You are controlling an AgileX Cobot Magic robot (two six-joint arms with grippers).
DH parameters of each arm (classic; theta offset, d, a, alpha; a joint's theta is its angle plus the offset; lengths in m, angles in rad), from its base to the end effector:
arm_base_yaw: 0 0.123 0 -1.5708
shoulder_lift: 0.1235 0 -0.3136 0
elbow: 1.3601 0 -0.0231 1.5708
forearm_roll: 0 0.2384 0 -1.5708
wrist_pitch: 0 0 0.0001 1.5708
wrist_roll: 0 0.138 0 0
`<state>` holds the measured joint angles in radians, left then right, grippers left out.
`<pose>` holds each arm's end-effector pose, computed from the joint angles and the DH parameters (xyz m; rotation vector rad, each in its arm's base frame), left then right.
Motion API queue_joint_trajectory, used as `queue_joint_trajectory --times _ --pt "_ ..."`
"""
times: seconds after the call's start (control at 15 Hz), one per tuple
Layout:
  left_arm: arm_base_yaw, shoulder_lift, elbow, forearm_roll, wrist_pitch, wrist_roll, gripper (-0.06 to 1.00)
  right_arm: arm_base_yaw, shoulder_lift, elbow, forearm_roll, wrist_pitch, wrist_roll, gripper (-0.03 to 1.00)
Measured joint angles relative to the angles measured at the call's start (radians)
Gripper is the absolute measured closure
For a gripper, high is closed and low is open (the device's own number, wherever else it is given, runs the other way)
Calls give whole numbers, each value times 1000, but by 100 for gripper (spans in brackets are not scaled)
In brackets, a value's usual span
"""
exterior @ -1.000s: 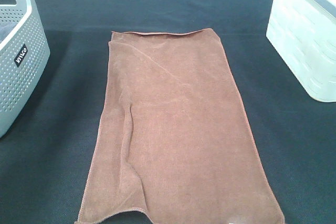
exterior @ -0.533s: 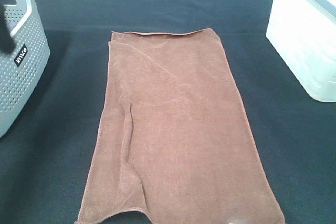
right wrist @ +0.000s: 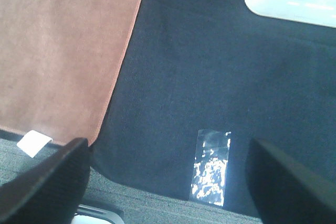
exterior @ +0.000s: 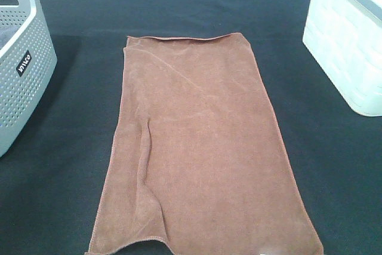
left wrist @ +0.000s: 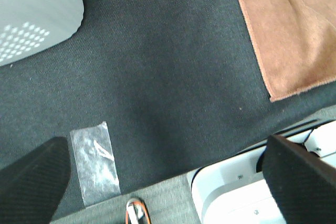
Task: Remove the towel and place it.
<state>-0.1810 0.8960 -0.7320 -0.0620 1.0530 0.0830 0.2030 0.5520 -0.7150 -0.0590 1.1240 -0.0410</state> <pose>0.1305 -0.0314 0.2703 0.3307 2.6817 -0.1117 0.0690 0.0067 0.2948 -0.3047 2.4232 -0.0043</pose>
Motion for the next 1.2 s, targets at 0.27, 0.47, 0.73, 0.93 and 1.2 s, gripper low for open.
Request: queue_joint_trajectory --times 0.27,0.47,0.73,0.93,1.2 --pt "0 -241 94 -1 -7 7 1 0 -96 94 0 1 0 22" --pt "0 -416 160 -1 -20 7 1 0 -177 151 2 1 0 22" --pt "0 -610 223 -1 -18 7 1 0 -355 180 8 2 0 22" --pt "0 -669 223 -2 -18 6 1 0 -421 180 24 2 0 22" --pt "0 -791 223 -3 -18 -2 2 0 -488 185 141 -16 -143 22"
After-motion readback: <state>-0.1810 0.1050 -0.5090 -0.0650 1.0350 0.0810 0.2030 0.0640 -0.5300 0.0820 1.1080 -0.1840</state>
